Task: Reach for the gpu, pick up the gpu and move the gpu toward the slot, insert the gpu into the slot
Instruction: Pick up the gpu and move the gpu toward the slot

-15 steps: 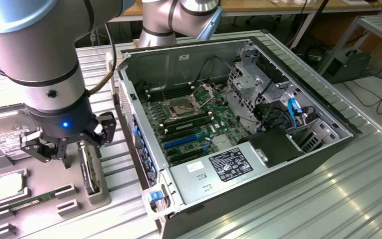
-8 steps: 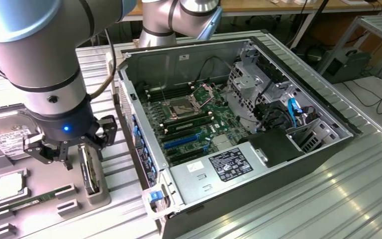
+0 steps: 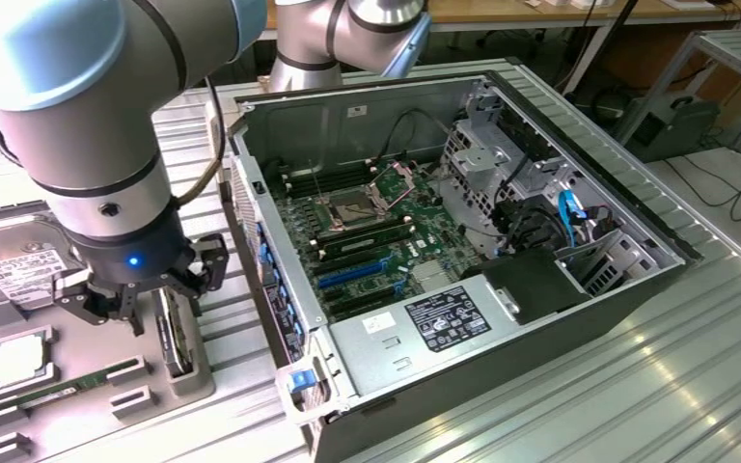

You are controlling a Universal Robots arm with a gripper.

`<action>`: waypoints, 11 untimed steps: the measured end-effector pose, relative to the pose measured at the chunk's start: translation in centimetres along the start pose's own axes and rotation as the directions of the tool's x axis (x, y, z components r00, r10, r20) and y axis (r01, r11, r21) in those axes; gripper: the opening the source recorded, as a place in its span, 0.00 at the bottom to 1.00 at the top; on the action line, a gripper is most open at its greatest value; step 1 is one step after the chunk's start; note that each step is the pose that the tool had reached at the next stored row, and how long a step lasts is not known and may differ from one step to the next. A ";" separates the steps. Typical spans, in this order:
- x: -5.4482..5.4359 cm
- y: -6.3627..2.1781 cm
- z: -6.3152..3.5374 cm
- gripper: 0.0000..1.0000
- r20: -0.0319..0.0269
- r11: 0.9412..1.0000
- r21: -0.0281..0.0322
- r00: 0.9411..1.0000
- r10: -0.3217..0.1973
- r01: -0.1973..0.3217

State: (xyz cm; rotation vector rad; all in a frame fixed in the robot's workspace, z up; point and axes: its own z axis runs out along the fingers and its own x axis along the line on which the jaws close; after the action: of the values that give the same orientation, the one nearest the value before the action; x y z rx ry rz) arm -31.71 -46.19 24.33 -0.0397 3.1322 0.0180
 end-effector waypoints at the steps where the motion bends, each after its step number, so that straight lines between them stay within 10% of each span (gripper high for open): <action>1: 0.0 0.07 0.20 0.60 0.000 1.000 0.000 1.000 0.000 0.000; 11: 0.0 1.37 1.28 0.60 0.000 1.000 0.006 1.000 0.001 -0.001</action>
State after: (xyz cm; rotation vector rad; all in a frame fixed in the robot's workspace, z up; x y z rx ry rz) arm -31.75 -44.80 23.06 -0.0382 3.1324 0.0090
